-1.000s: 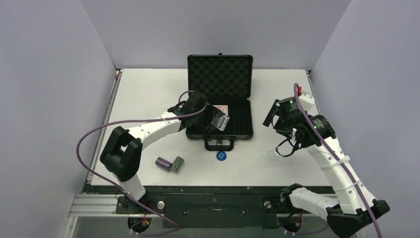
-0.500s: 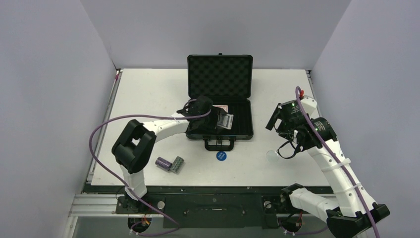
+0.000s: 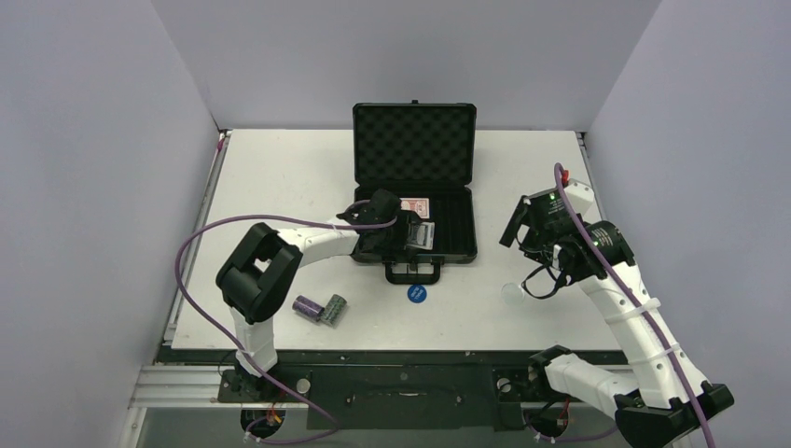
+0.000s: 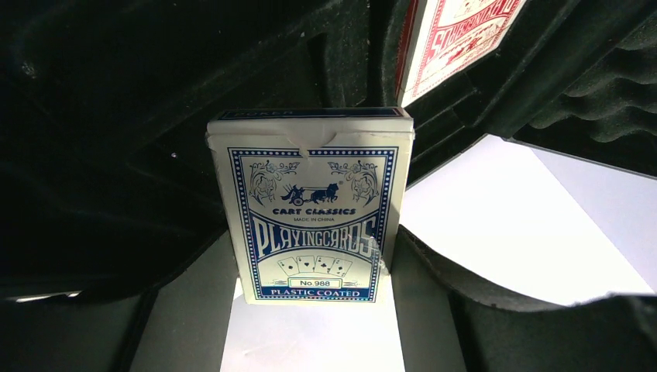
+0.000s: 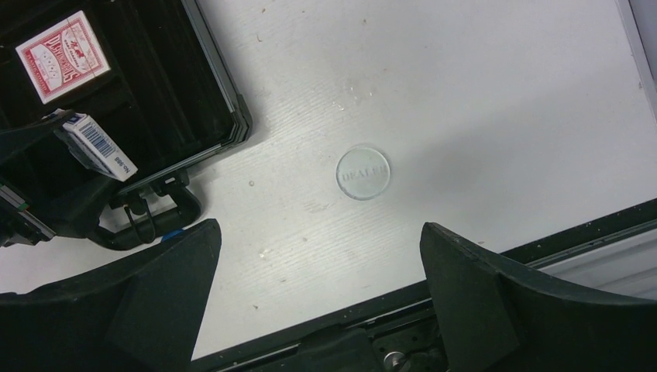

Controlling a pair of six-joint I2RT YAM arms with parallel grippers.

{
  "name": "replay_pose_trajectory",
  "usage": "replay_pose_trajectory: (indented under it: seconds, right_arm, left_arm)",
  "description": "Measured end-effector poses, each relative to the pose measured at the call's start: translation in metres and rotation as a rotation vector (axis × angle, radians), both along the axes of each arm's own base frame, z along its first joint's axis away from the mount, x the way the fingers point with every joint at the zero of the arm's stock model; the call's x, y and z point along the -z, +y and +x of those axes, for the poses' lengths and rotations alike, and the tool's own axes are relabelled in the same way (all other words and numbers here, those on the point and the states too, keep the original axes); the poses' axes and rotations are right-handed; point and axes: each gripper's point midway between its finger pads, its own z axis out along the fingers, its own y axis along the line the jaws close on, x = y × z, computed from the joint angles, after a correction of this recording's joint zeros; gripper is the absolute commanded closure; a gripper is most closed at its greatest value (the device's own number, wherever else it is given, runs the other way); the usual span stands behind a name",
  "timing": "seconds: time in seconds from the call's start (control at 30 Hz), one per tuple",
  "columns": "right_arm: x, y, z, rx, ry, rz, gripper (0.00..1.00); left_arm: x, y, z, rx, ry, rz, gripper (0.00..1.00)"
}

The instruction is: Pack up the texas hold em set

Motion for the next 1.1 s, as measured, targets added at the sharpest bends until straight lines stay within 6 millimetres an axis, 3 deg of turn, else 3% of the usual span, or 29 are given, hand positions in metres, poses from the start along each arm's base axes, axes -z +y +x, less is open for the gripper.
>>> replay_pose_trajectory:
  seconds: [0.4, 0.43, 0.47, 0.5, 0.67, 0.97, 1.1]
  right_arm:
    - [0.002, -0.003, 0.001, -0.003, 0.012, -0.015, 0.04]
    - [0.002, -0.003, 0.001, -0.003, 0.012, -0.015, 0.04]
    - [0.002, -0.003, 0.001, -0.003, 0.012, -0.015, 0.04]
    - [0.002, -0.003, 0.001, -0.003, 0.012, -0.015, 0.04]
    - [0.003, -0.003, 0.001, -0.002, 0.015, -0.016, 0.04]
    - [0.003, -0.003, 0.001, 0.0, 0.015, -0.015, 0.04]
    - [0.002, -0.002, 0.003, -0.001, 0.016, -0.016, 0.05]
  left_arm:
    - [0.002, 0.004, 0.004, -0.02, -0.012, 0.014, 0.94]
    - [0.002, 0.005, 0.005, -0.022, -0.012, 0.014, 0.48]
    - [0.002, 0.005, 0.005, -0.023, -0.011, 0.014, 0.22]
    - [0.002, 0.005, 0.006, -0.026, -0.012, 0.013, 0.03]
    - [-0.012, 0.002, 0.022, -0.043, -0.077, -0.053, 0.04]
    - [-0.013, 0.001, 0.023, -0.044, -0.07, -0.073, 0.04]
    - [-0.027, 0.008, 0.024, -0.047, -0.087, -0.079, 0.04]
